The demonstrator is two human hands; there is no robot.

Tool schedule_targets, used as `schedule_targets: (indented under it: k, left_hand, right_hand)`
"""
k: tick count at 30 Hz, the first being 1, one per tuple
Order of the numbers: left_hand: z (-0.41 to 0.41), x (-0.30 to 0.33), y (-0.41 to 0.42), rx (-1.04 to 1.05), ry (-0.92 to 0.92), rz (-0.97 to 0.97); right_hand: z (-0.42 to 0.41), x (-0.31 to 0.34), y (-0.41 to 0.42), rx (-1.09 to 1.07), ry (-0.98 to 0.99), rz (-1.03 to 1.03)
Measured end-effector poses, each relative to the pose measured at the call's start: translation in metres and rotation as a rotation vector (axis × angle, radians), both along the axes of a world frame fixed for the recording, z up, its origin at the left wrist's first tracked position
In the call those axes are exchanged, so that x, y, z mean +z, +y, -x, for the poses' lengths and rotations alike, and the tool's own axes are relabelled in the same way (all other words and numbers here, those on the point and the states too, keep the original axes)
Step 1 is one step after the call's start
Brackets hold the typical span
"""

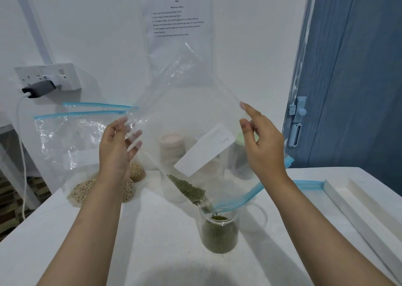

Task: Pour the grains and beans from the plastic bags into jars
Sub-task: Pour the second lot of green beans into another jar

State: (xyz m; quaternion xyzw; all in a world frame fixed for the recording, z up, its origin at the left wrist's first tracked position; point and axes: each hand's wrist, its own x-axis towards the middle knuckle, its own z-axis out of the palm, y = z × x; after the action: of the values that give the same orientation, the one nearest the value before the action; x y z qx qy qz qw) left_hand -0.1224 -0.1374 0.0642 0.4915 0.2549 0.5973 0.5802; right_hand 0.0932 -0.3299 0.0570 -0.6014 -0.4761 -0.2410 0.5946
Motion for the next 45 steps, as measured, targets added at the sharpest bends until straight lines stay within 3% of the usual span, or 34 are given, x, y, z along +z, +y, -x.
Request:
schedule_targets:
  k: [45]
  left_hand:
    - [-0.018, 0.026, -0.011, -0.019, 0.020, -0.078]
  right_hand:
    - [-0.002, -0.008, -0.024, -0.039, 0.107, -0.003]
